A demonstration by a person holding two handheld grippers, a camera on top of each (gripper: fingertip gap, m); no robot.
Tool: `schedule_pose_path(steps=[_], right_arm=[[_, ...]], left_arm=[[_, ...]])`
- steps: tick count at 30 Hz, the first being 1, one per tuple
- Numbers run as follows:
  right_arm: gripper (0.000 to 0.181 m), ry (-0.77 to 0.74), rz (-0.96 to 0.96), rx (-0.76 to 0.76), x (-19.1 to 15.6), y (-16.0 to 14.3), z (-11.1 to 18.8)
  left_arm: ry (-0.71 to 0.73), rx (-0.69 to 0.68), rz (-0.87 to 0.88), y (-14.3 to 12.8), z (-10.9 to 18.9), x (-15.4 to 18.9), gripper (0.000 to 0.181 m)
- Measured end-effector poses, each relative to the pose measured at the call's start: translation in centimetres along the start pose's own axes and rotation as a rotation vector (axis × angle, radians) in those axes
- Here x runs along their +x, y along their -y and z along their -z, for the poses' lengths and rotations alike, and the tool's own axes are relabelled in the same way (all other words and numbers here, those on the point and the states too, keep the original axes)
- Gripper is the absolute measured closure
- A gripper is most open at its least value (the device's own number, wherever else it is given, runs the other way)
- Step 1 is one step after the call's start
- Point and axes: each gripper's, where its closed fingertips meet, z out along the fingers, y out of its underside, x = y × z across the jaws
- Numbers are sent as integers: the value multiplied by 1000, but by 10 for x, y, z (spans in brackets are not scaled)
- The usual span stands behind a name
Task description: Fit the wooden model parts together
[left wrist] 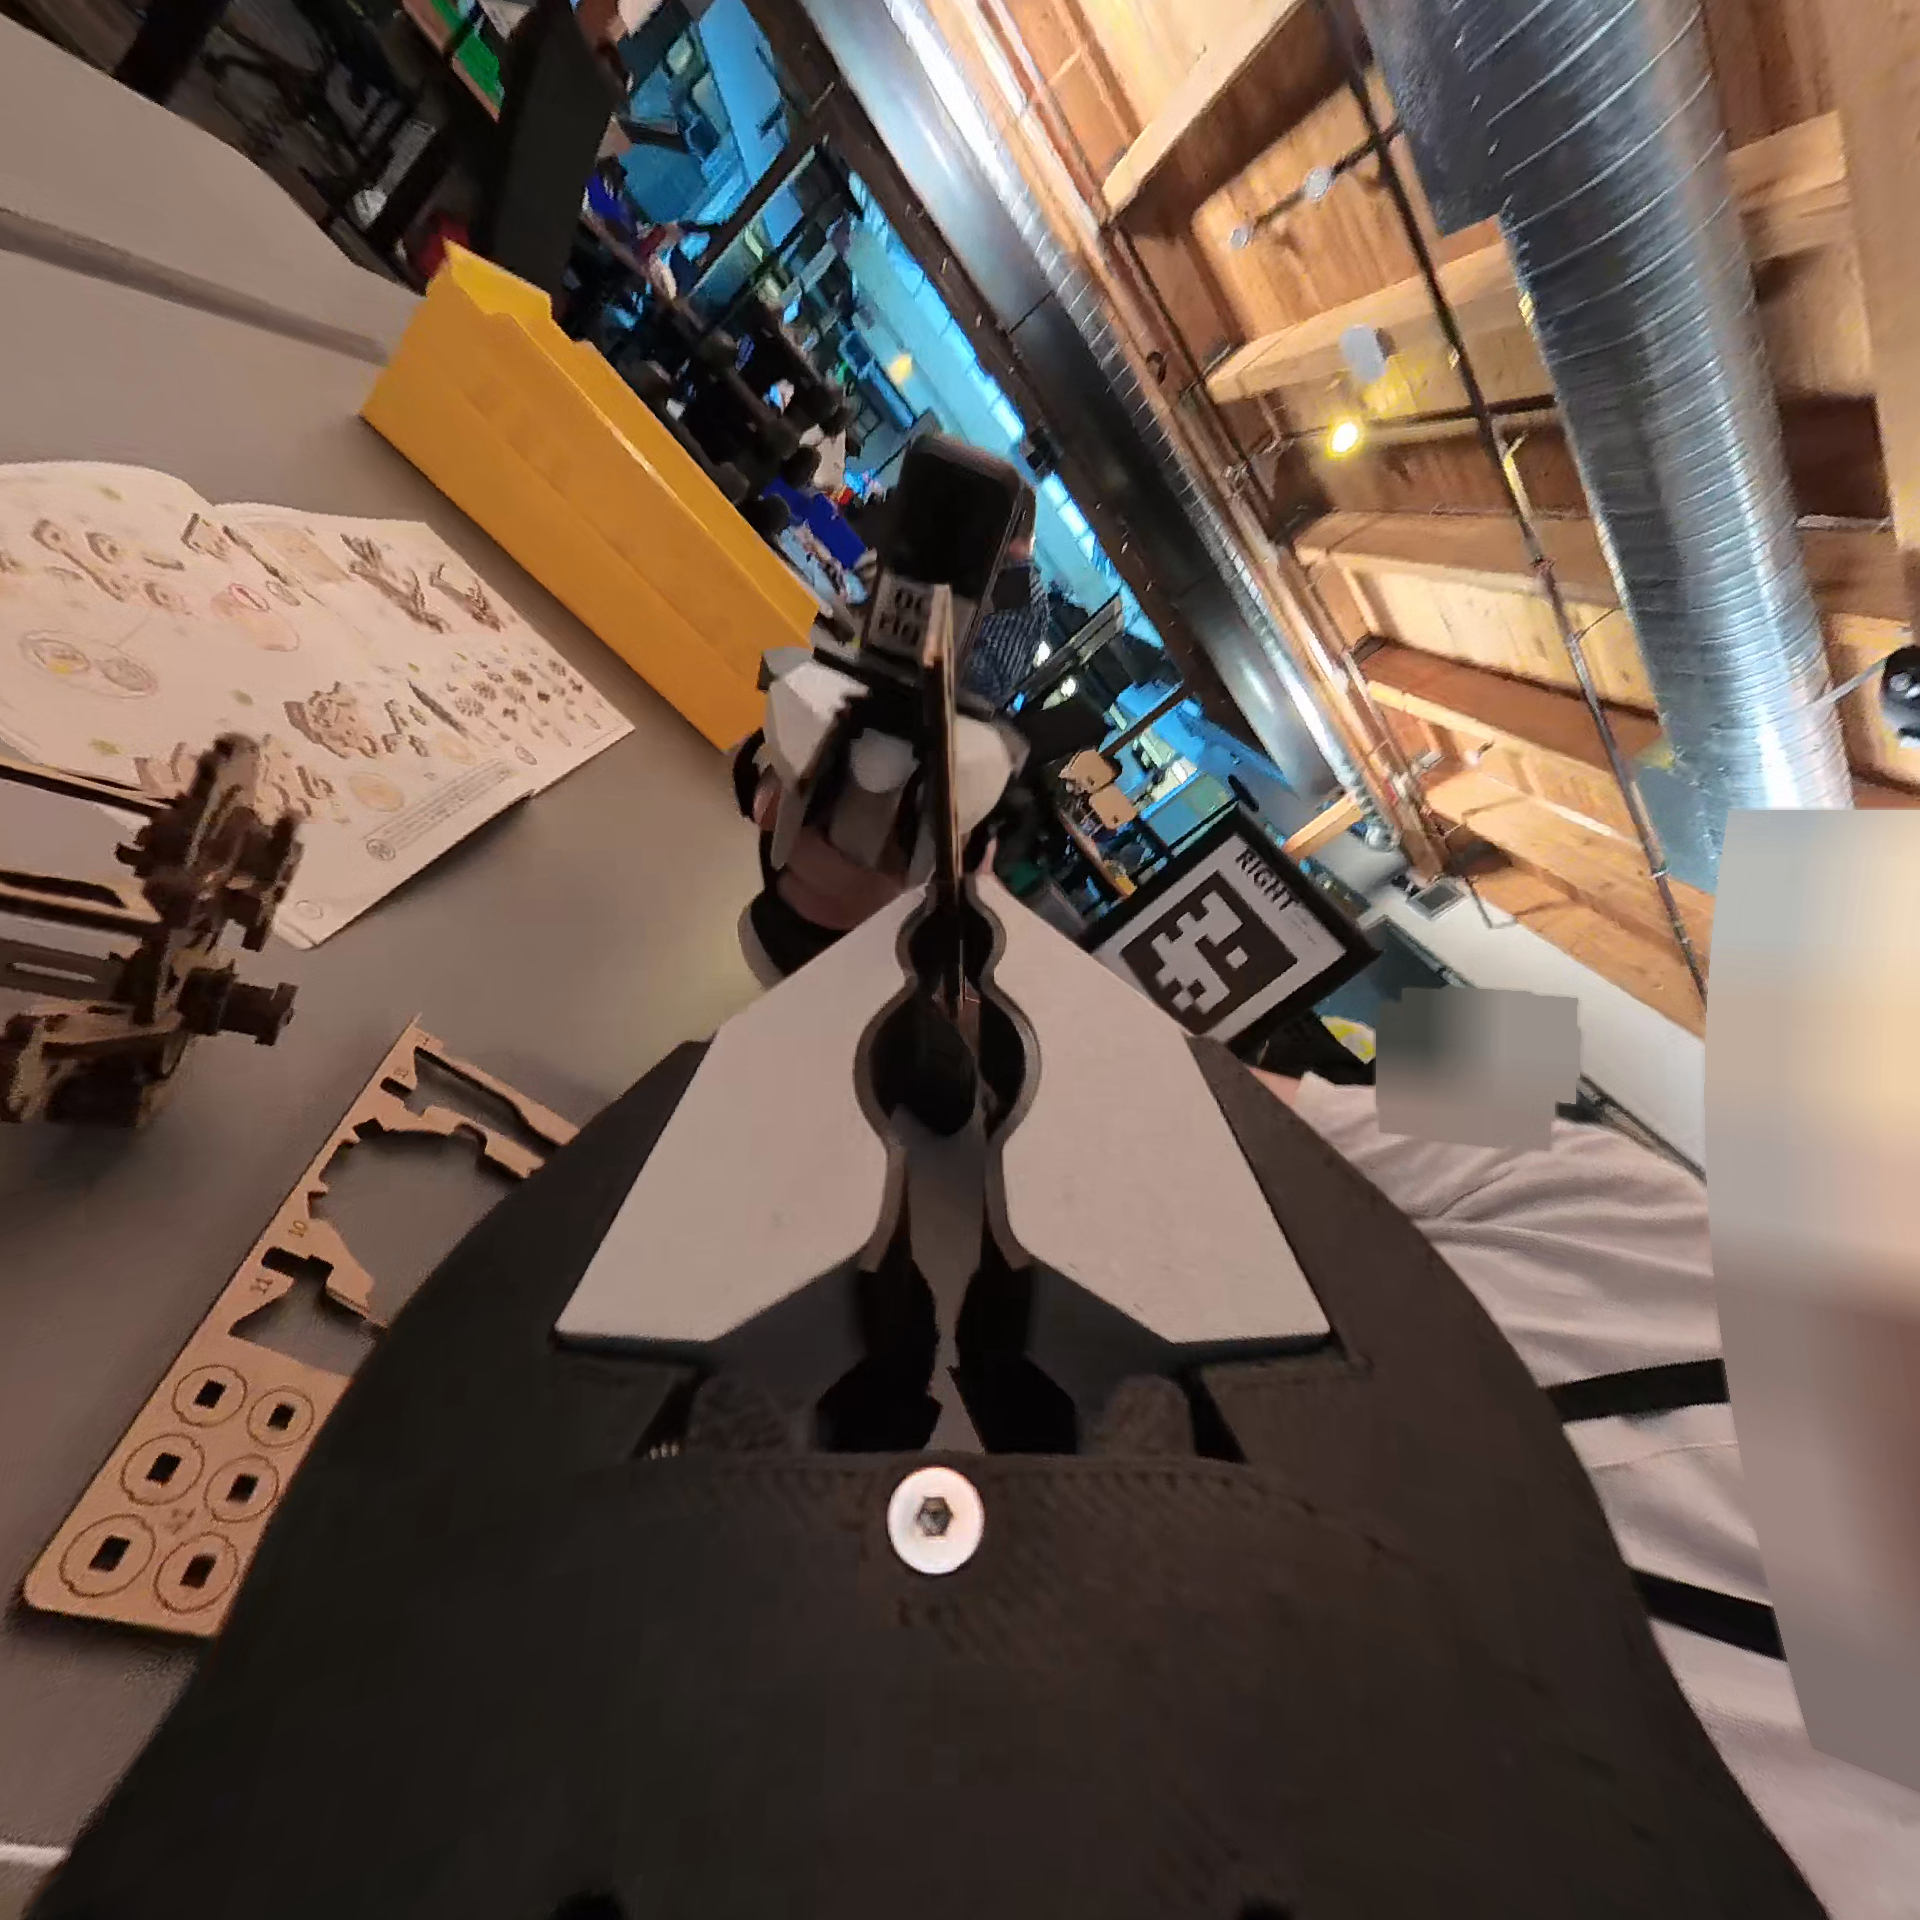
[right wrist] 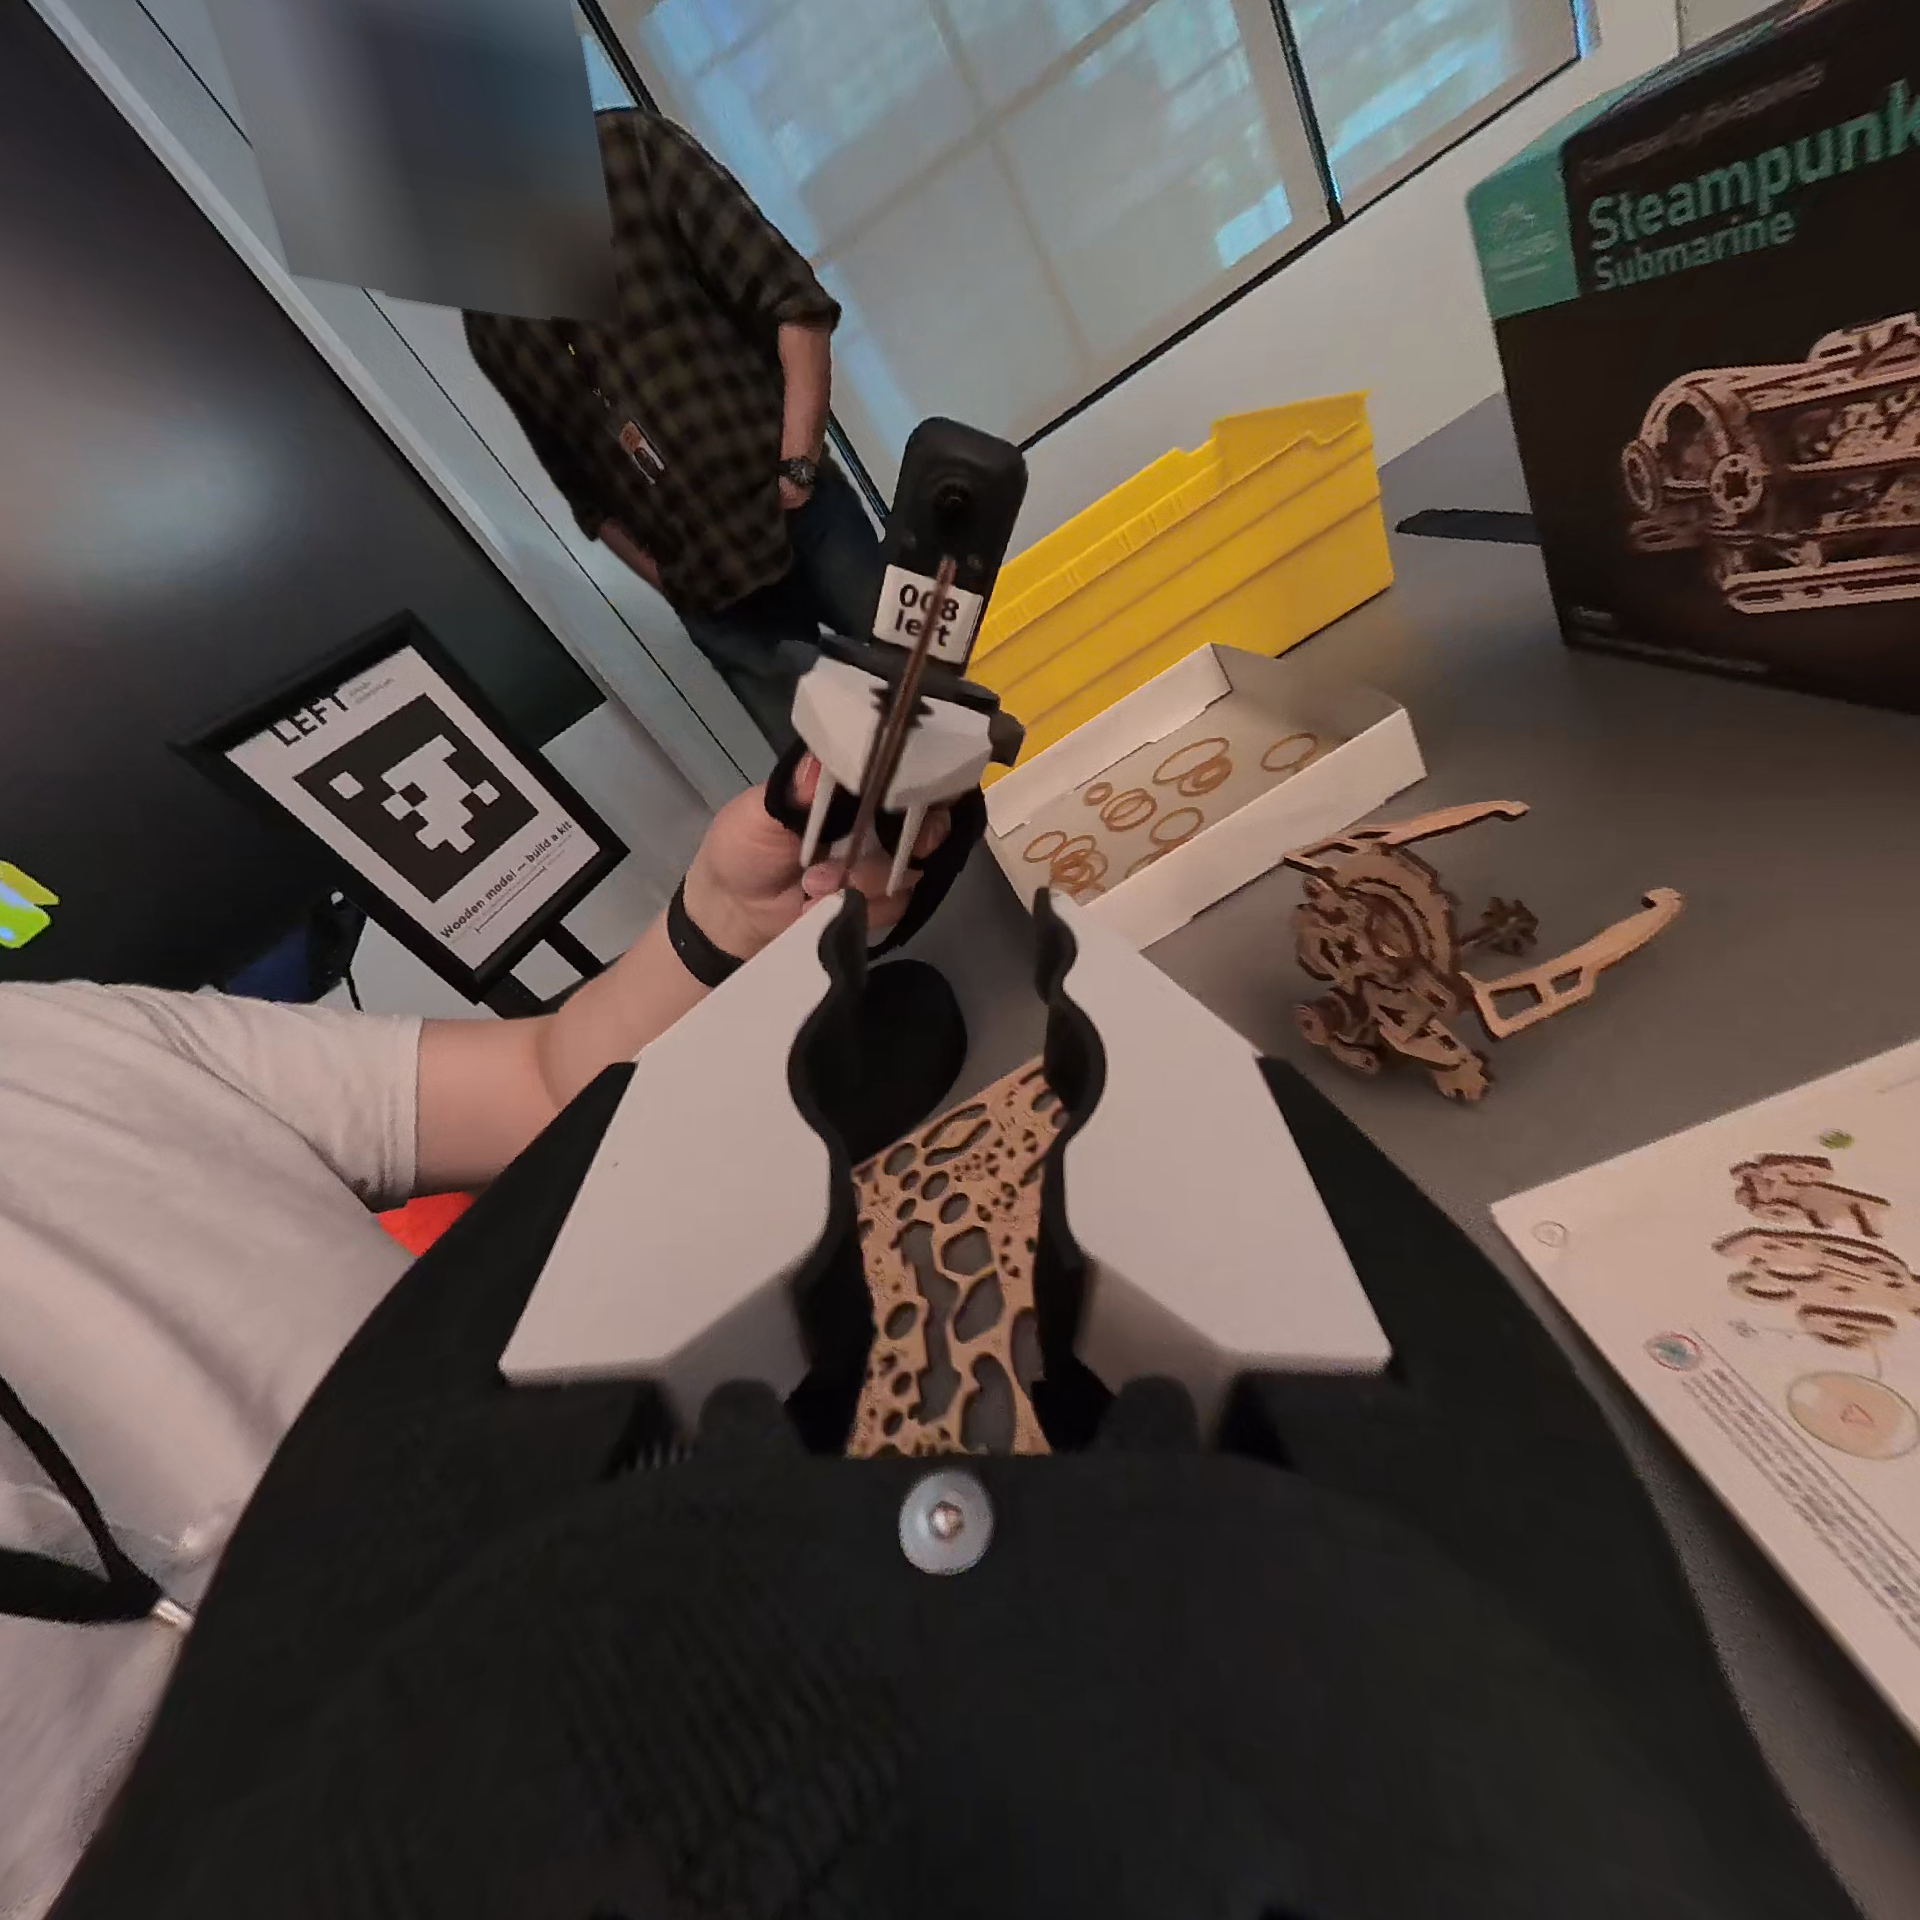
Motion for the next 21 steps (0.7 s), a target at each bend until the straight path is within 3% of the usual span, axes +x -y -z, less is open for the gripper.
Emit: schedule_pose_path(steps=[2,5,6,7,9,10,12,16,19,21], right_arm=[[147,29,-36,-3,-10,9,-14],[161,16,-110,-82,-10,18,-48],[166,35,-135,-149,-10,13,-58],[181,41,-138,-195,-8,10,-65],[181,12,-180,-195,2,12,-72],[181,-8,-224,-203,6,8,-72],[181,-16,-322,-184,-3,-5,-74],[181,-51,-440,-272,-32,-70,-115],[181,-13,-456,-306,-42,-86,-131],[181,-31,-468,-245,-35,-75,-134]], left_arm=[[45,-82,-9,-12,-4,-4,181],[147,-178,-76,-25,-6,-15,181],[157,-189,-92,-26,-5,-16,181],[160,-193,-92,-25,-3,-16,179],[194,-170,-70,-16,9,-20,168],[218,-143,-71,-8,19,-20,158],[241,-81,-81,8,44,-10,159],[353,79,-198,30,103,30,161],[478,120,-188,12,141,43,161],[443,141,-146,-11,157,58,162]])
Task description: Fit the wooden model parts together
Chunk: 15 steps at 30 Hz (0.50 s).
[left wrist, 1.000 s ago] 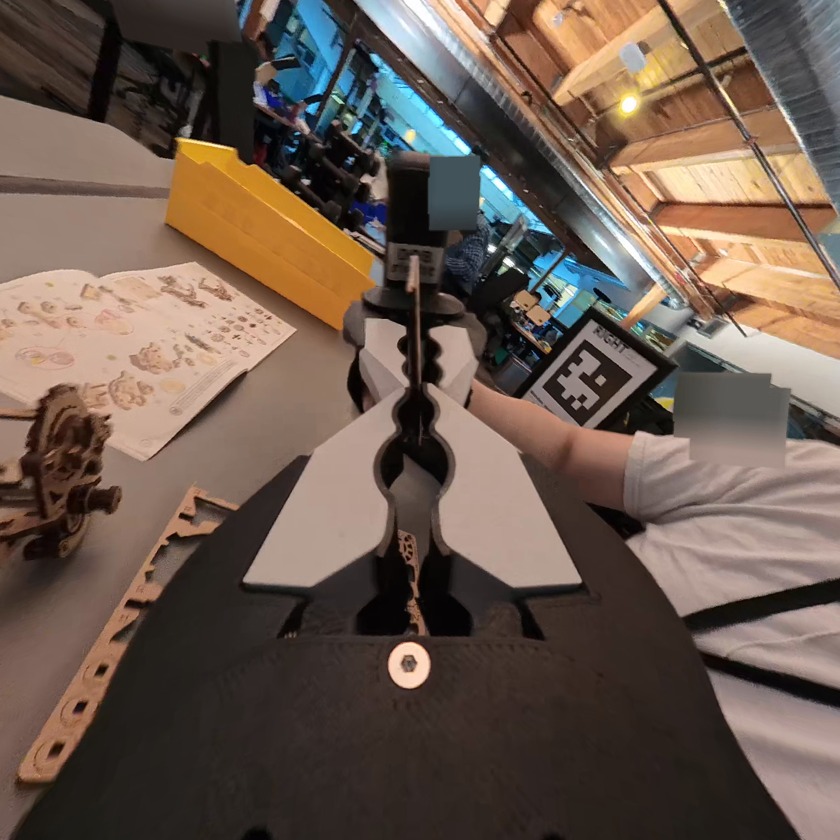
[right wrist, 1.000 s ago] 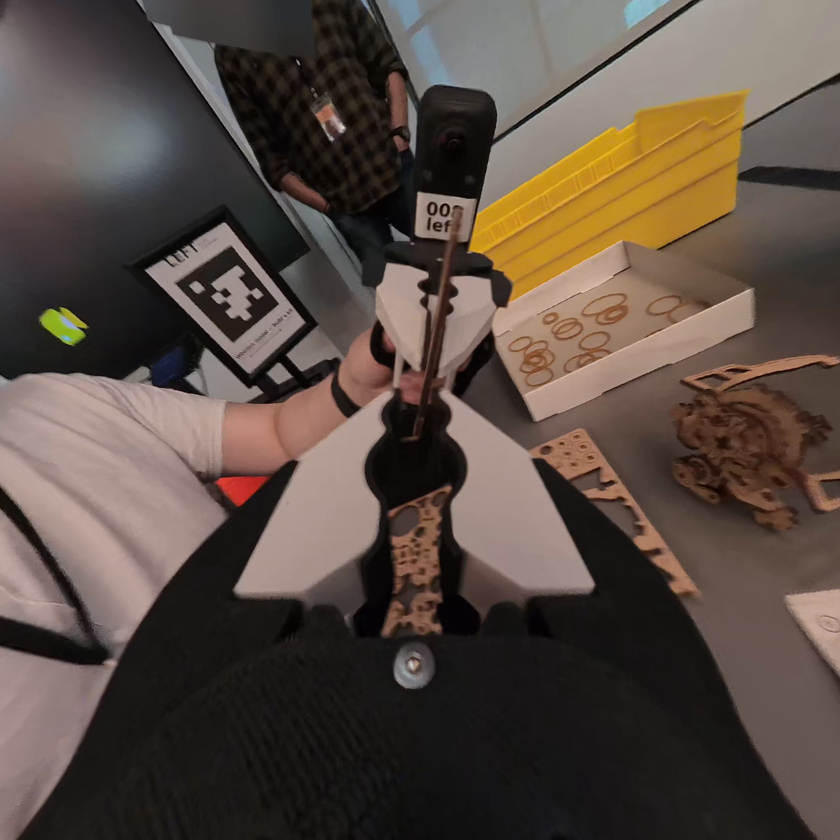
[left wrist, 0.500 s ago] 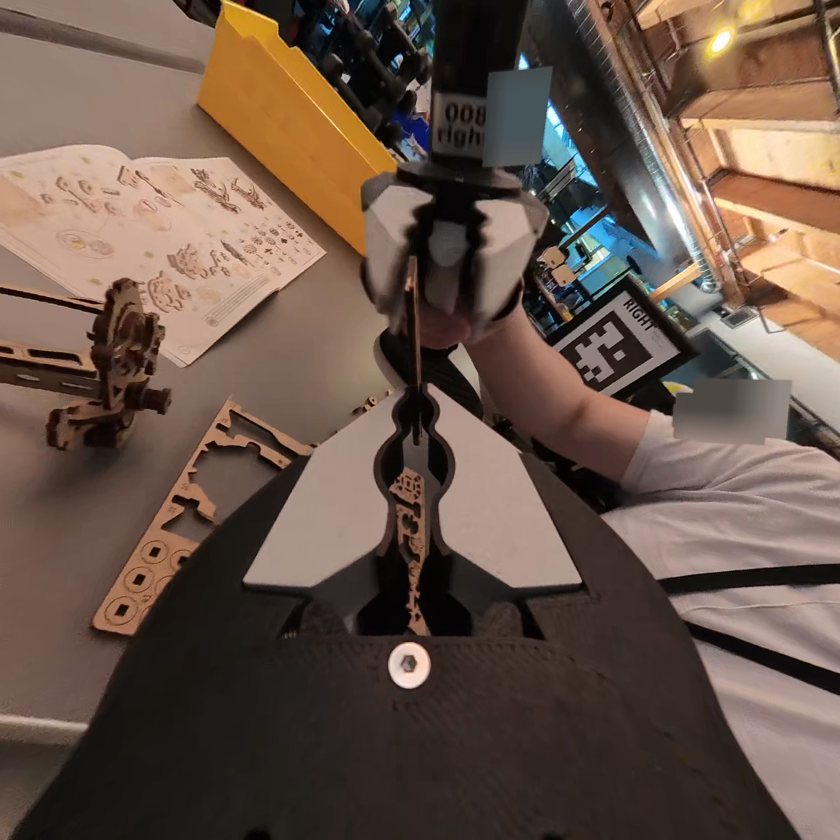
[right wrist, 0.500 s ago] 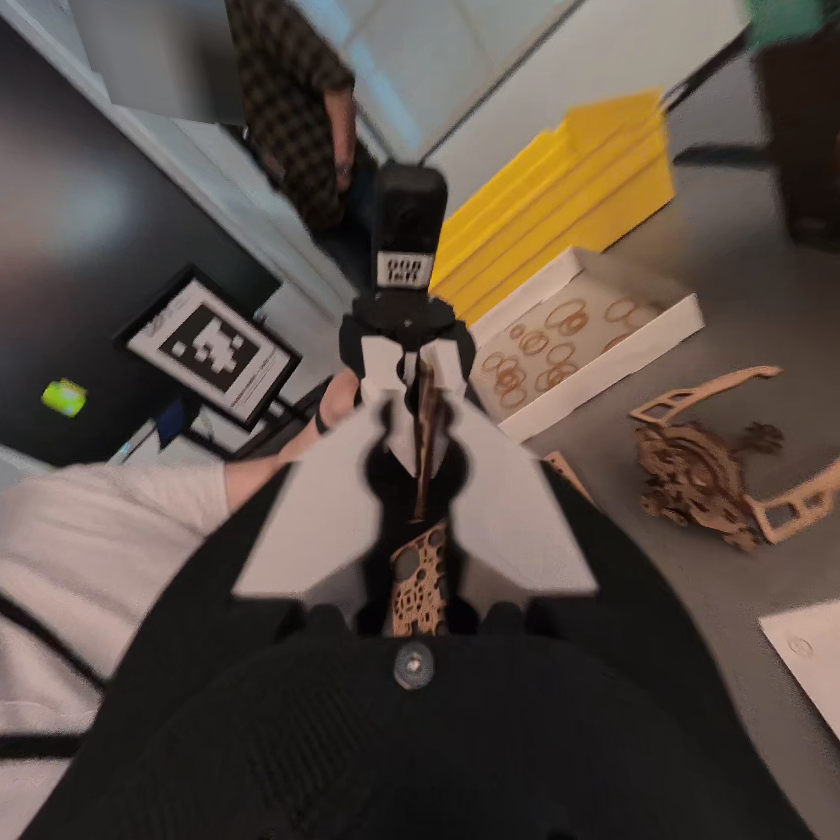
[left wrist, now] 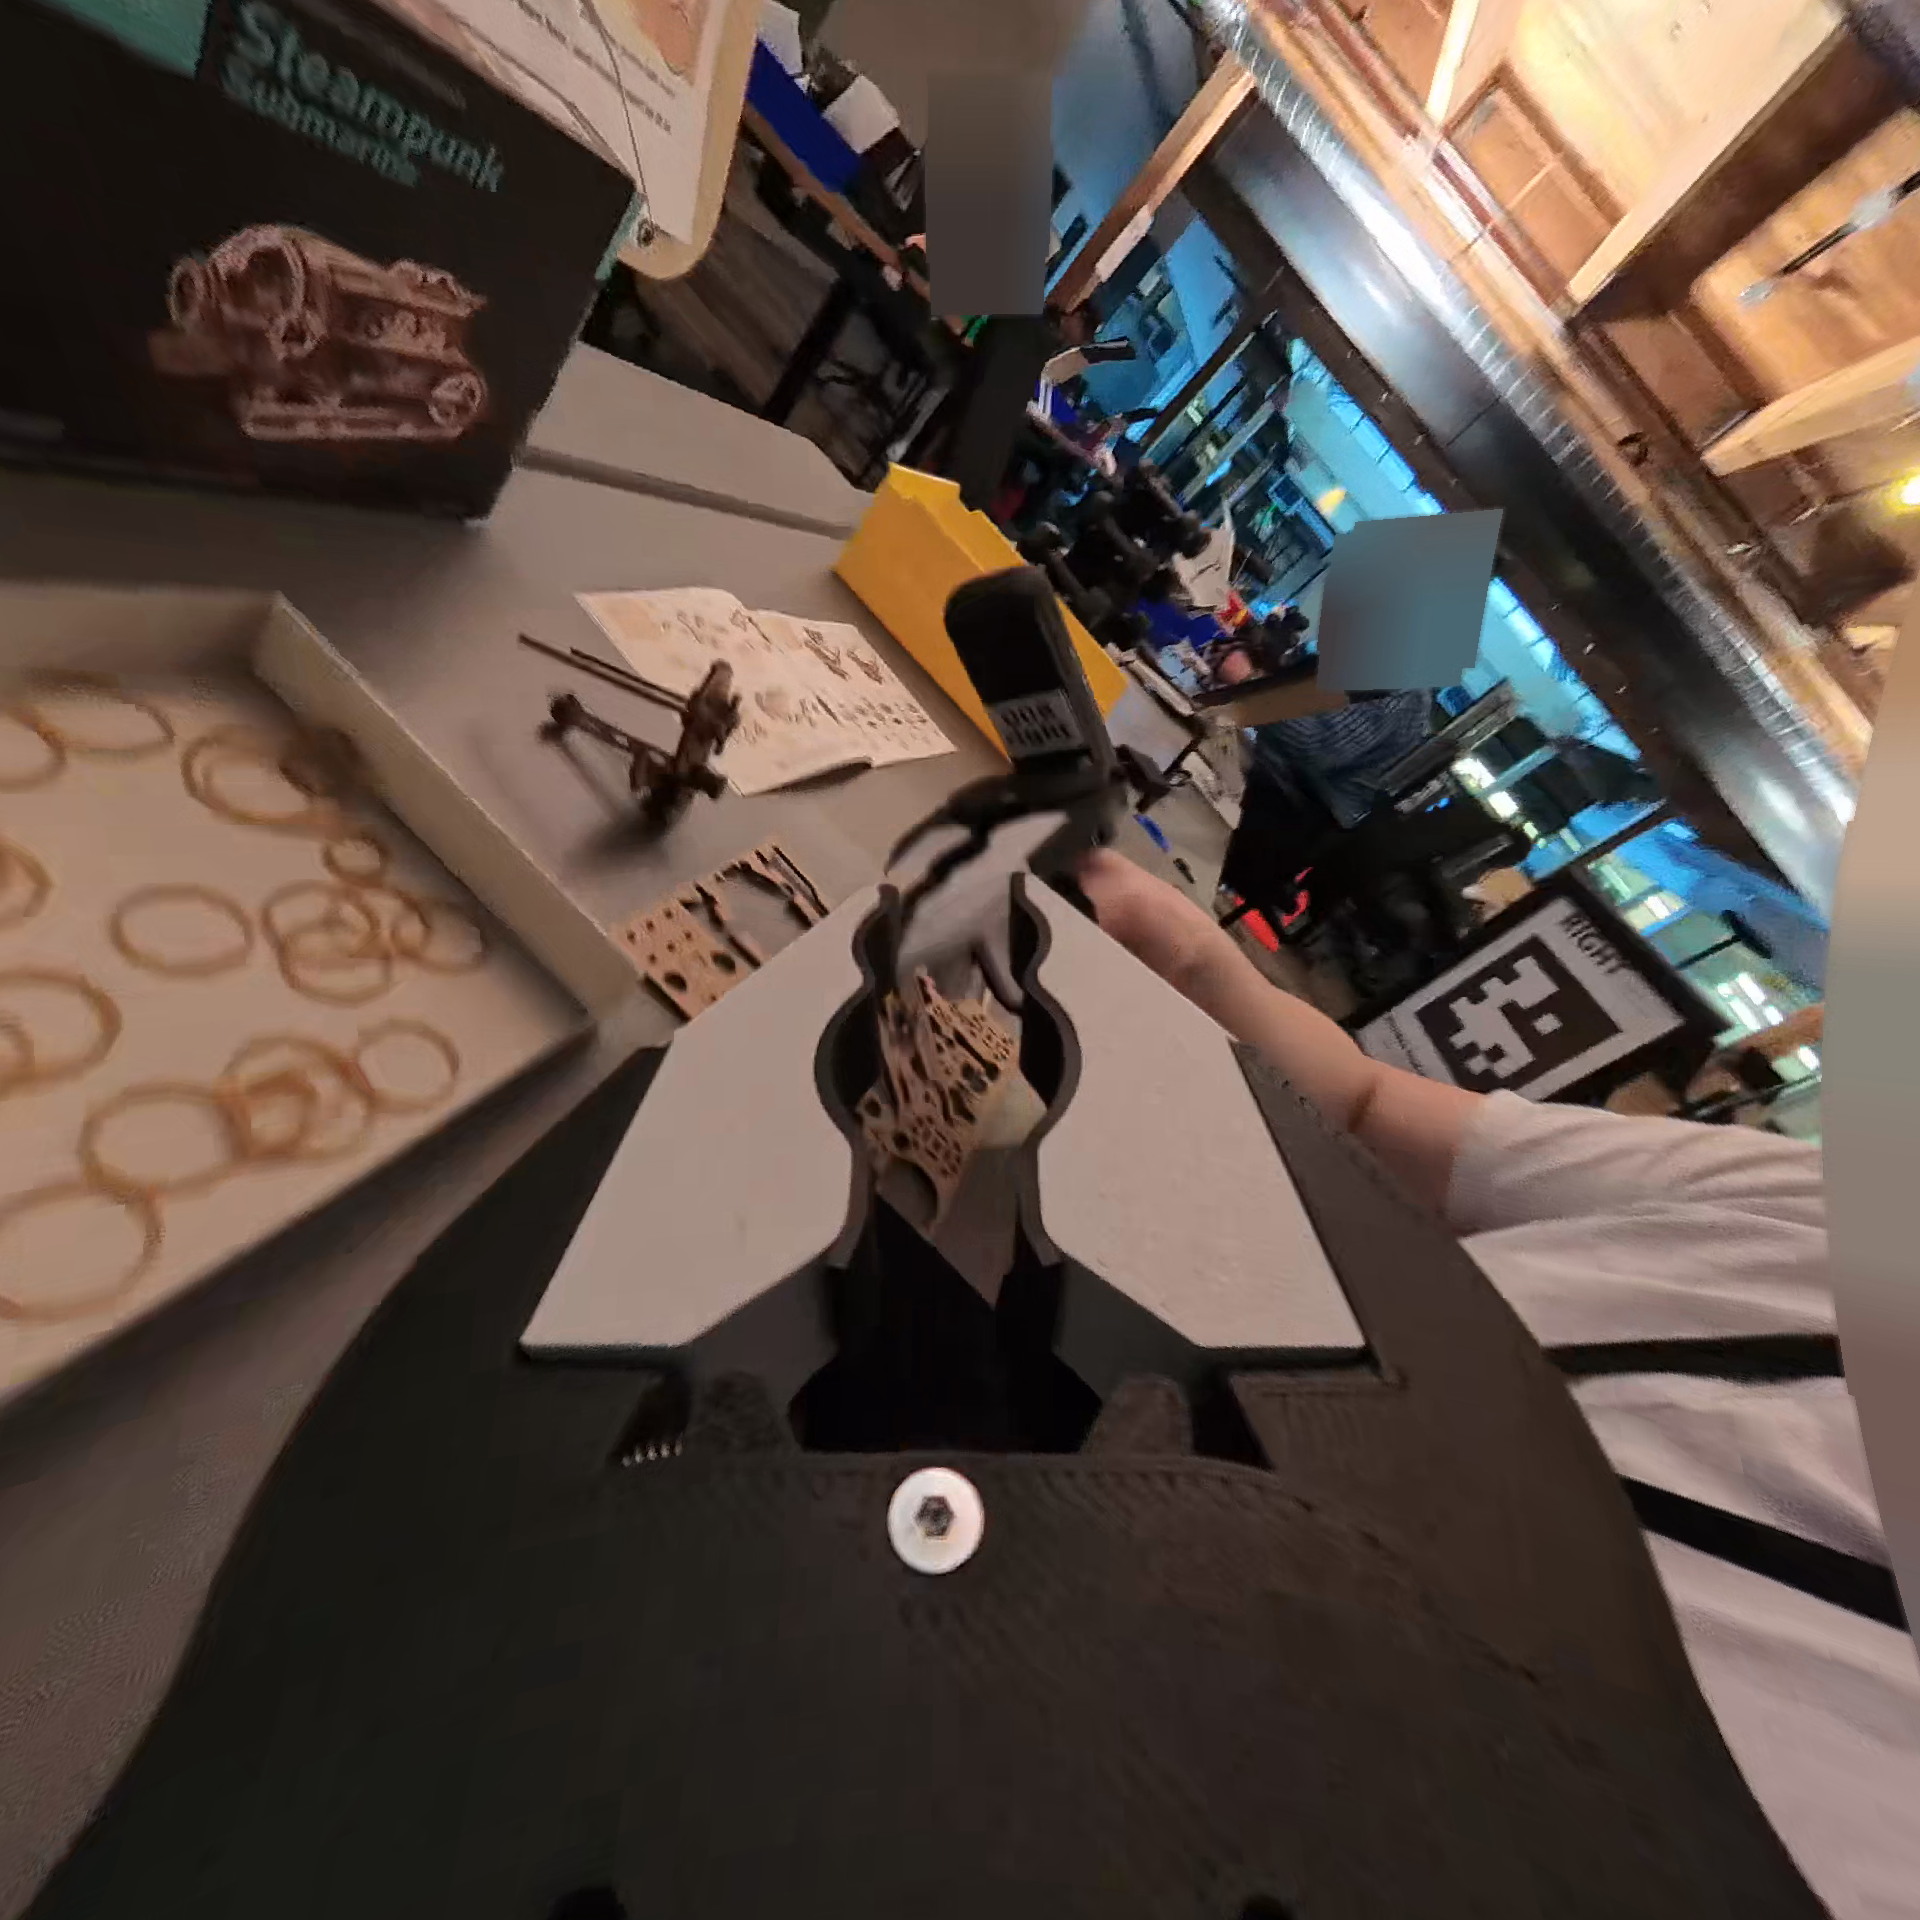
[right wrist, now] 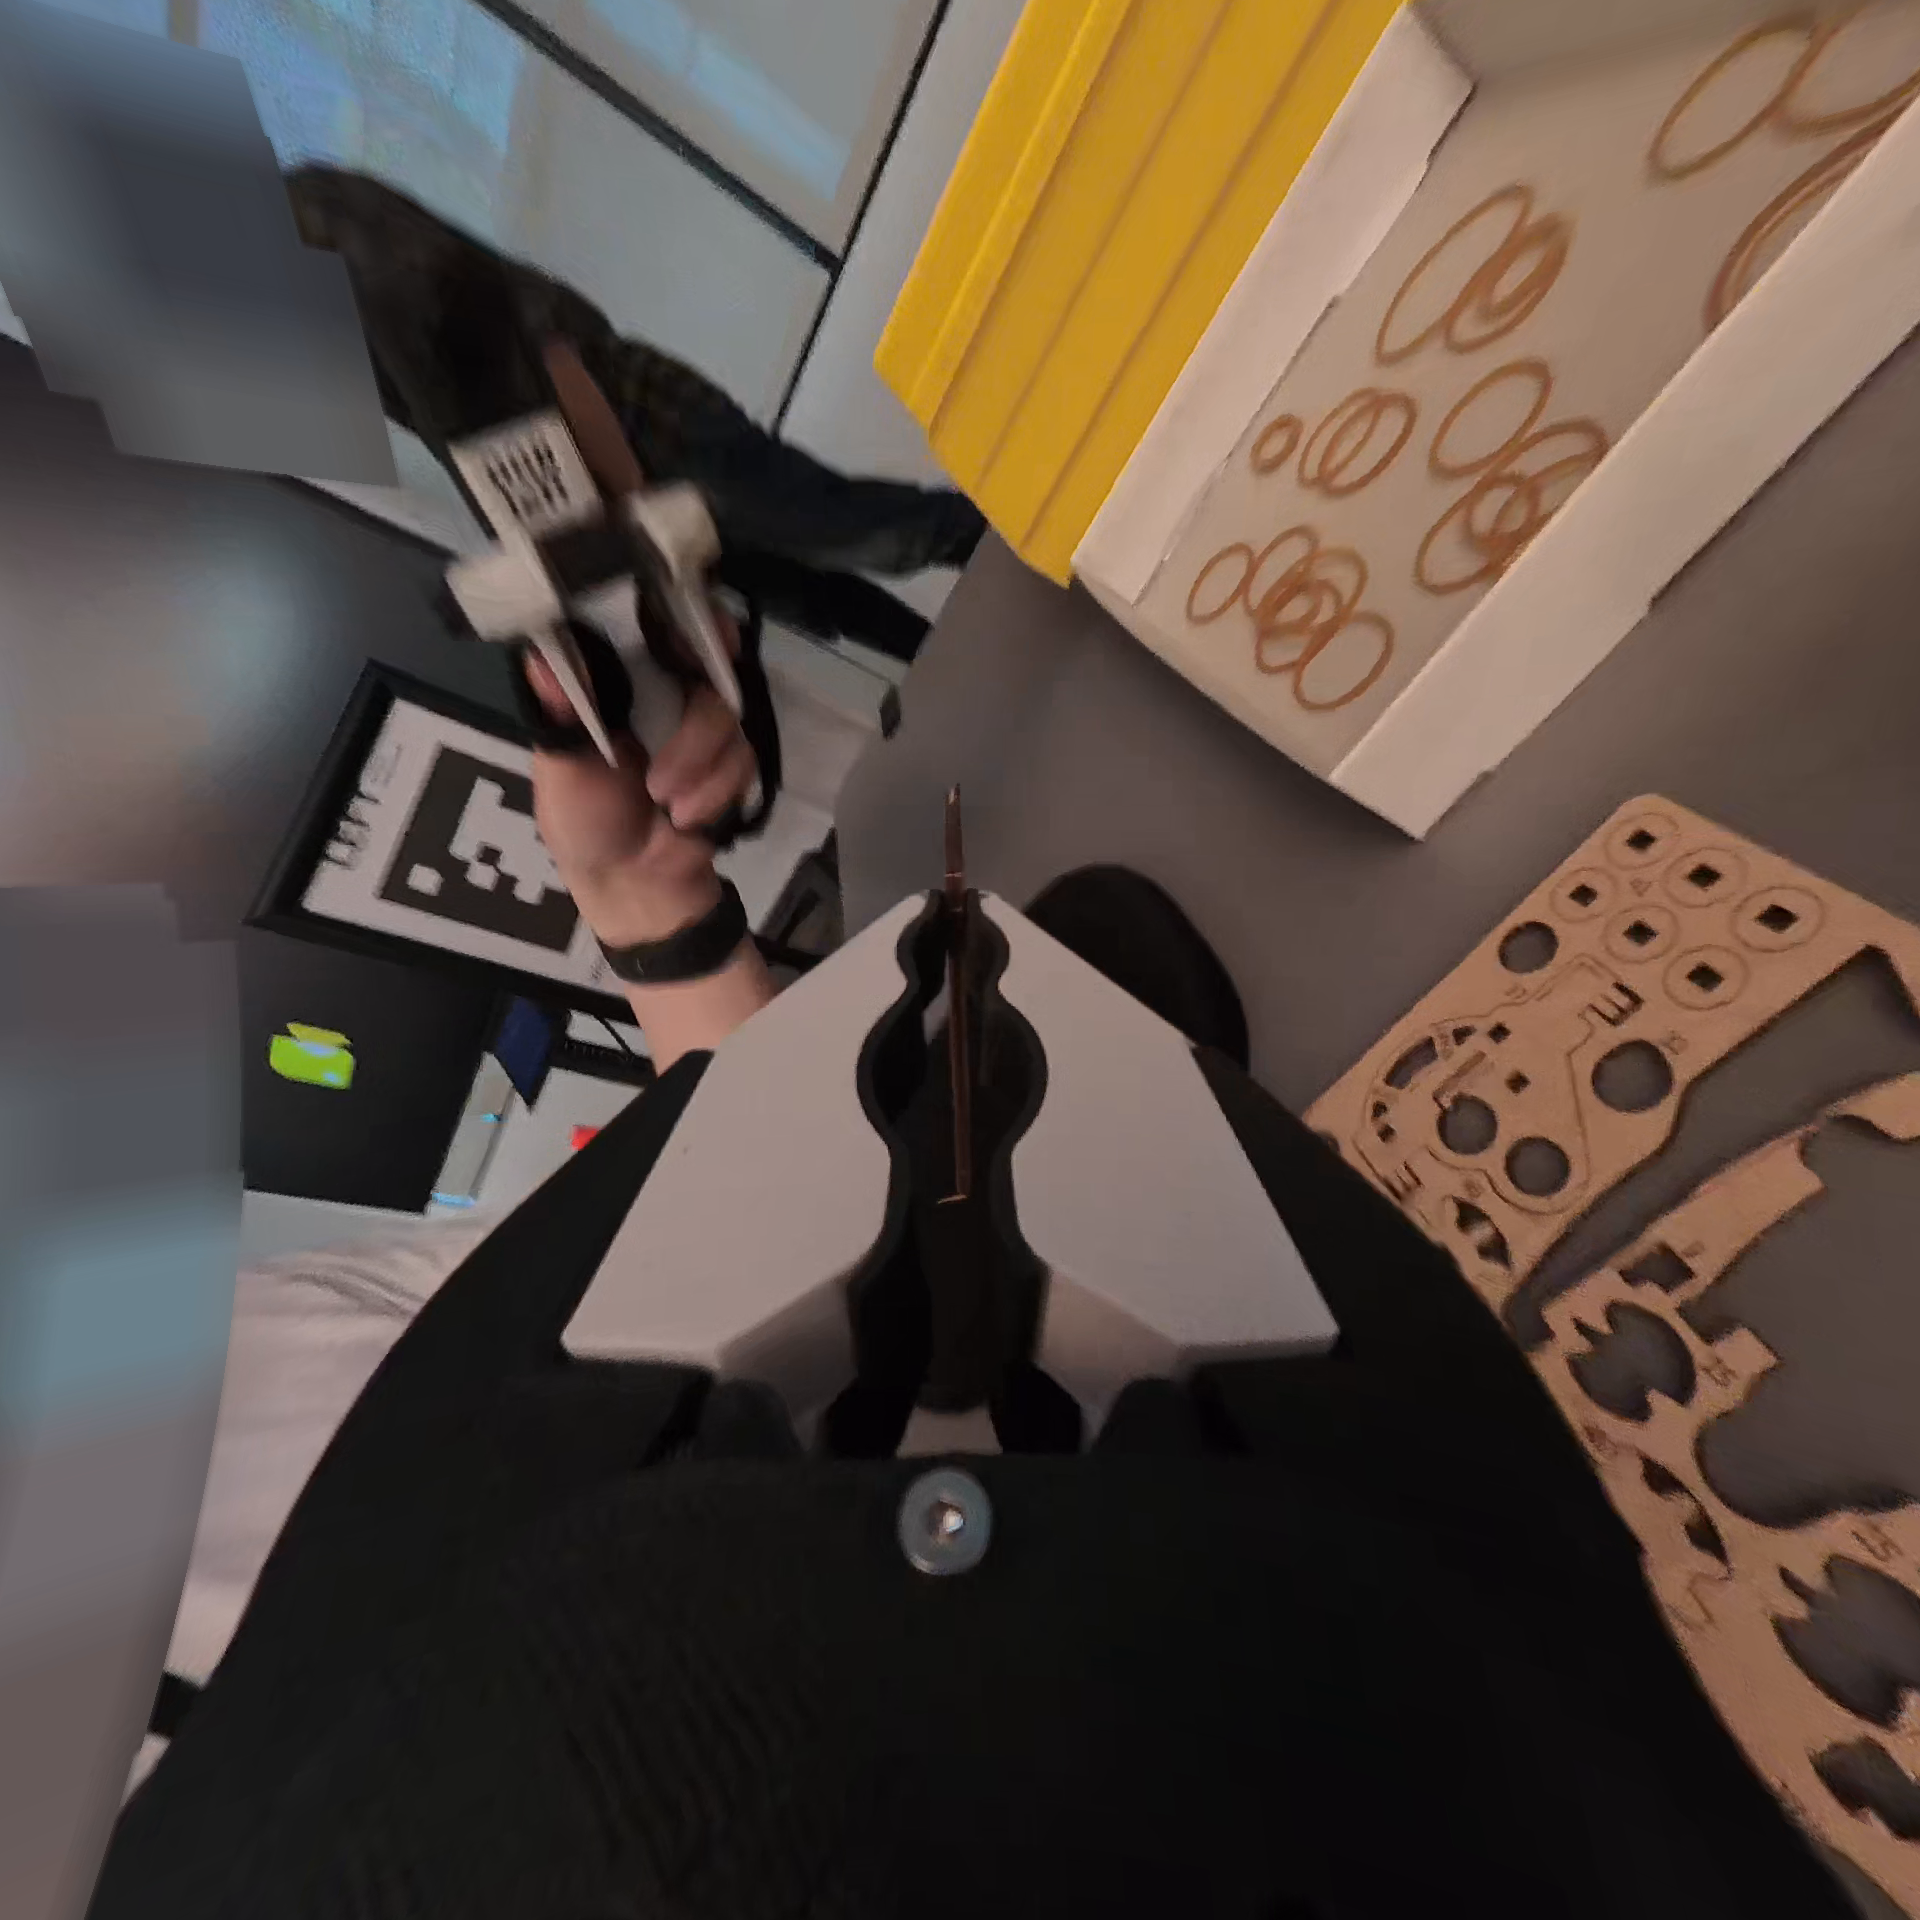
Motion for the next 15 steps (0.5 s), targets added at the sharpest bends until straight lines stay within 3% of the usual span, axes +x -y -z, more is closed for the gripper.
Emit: schedule_pose_path(steps=[2,4,7,9,11,15], right_arm=[[181,32,-43,55,-9,15,-19],[181,12,-46,87,-15,23,-65],[181,36,-128,36,-34,4,-155],[181,-10,-148,41,-32,-8,-195],[181,-88,-144,77,-20,-14,-214],[181,-223,-159,1,7,-41,-232]], left_arm=[[49,39,18,-12,30,-4,164],[163,131,10,-11,71,-14,164],[283,304,9,3,136,-19,165],[321,345,31,3,164,-17,165],[342,361,29,-1,180,-12,165],[337,349,29,-16,189,-6,165]])
